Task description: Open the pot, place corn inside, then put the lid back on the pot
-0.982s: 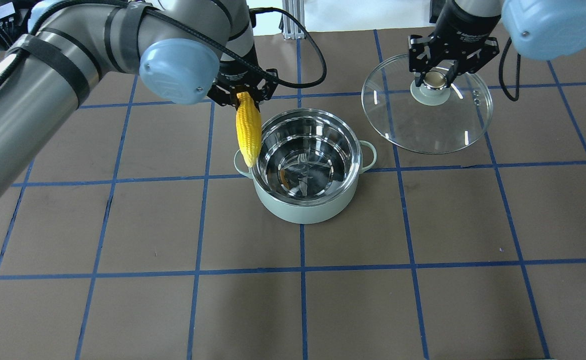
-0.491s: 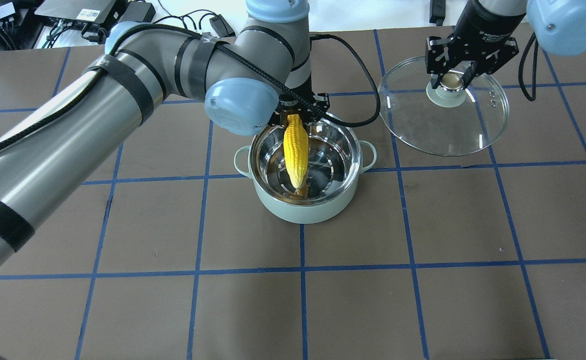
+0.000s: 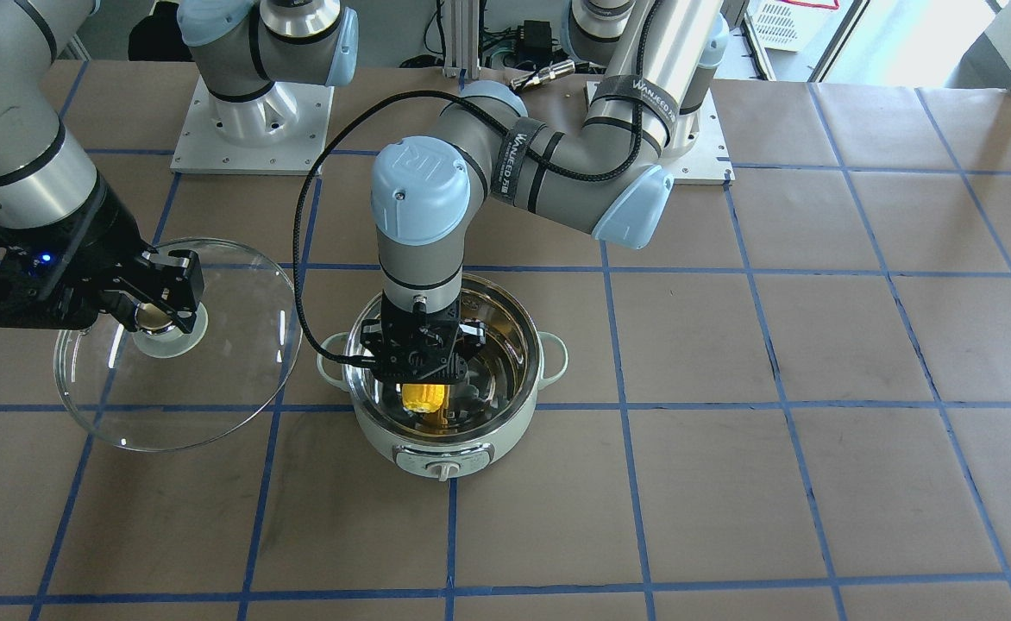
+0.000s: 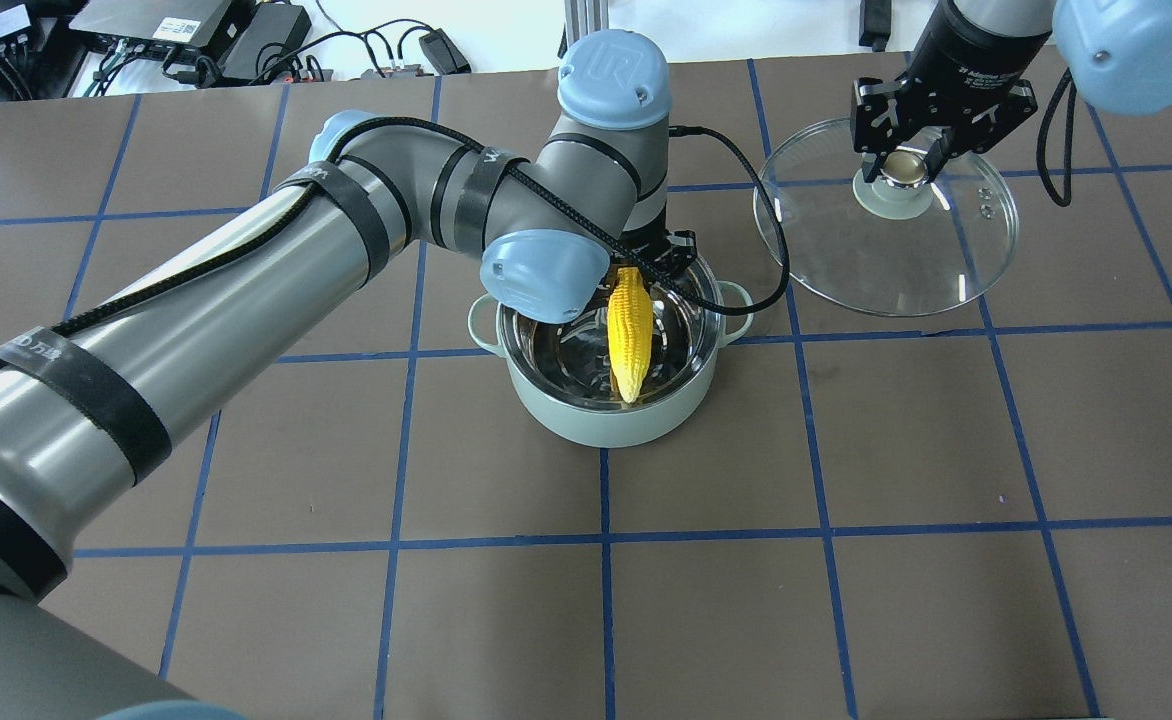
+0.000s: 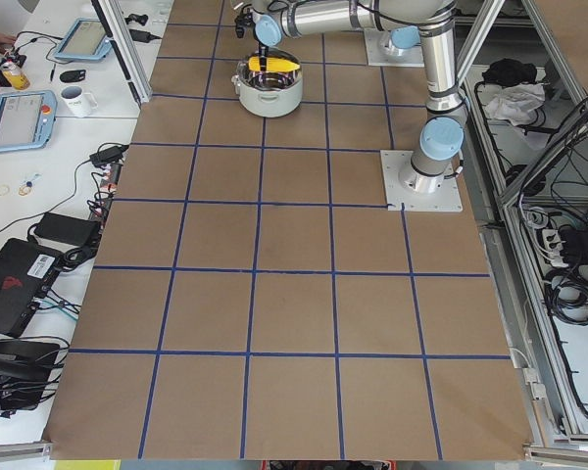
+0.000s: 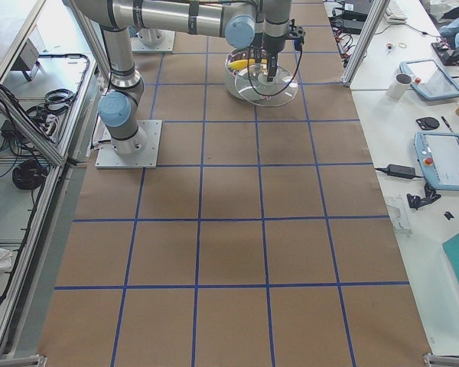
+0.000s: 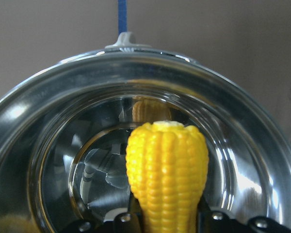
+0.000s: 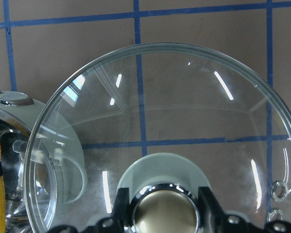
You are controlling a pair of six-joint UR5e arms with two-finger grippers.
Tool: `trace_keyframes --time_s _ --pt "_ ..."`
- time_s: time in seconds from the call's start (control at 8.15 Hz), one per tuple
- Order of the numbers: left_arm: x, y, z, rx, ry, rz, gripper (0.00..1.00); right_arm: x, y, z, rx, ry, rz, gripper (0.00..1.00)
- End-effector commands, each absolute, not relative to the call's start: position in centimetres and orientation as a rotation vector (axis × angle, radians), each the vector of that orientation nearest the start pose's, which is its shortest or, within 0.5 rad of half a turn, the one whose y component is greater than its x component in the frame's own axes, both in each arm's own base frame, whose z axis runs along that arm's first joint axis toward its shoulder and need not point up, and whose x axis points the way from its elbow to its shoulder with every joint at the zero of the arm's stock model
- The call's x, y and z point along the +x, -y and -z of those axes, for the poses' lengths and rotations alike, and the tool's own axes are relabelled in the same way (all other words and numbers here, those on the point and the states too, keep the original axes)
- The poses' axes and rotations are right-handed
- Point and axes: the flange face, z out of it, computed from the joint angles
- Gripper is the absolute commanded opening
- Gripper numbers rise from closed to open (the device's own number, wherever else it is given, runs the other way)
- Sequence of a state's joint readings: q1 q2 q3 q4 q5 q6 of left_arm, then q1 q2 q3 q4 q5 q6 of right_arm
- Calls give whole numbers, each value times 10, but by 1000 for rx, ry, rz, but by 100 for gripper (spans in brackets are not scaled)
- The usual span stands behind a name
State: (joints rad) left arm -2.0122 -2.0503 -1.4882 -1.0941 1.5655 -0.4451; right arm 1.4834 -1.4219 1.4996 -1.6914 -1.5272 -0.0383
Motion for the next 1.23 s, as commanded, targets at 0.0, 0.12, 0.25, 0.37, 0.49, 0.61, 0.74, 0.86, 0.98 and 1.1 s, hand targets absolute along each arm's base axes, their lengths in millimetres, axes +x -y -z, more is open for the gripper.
trace_keyframes --time_s 0.0,0.12,0.25,0.37,0.49,0.61,0.74,0.86,0.98,1.1 --pt "-407 546 -280 12 -3168 87 87 89 567 -457 72 -3098 64 34" --pt "-406 546 -283 15 -3168 95 100 89 567 -457 72 -3098 66 34" --pt "-404 543 -295 14 -3167 98 100 92 566 -457 70 -3098 63 34" --pt "-400 541 -297 7 -3154 55 100 92 565 -459 77 -3098 68 34" --pt "-397 538 -303 5 -3140 23 100 98 564 -459 74 -3096 70 34" --pt "-389 538 -322 -5 -3149 52 100 110 562 -460 46 -3099 76 34" --pt "-371 541 -351 67 -3162 110 100 124 560 -459 46 -3099 81 34" --pt "-341 549 -371 116 -3158 117 100 140 558 -458 77 -3100 81 34" --pt "-299 559 -385 34 -3150 82 100 156 555 -456 62 -3096 82 34" --pt "-266 565 -398 -48 -3147 62 100 172 553 -453 83 -3092 77 34"
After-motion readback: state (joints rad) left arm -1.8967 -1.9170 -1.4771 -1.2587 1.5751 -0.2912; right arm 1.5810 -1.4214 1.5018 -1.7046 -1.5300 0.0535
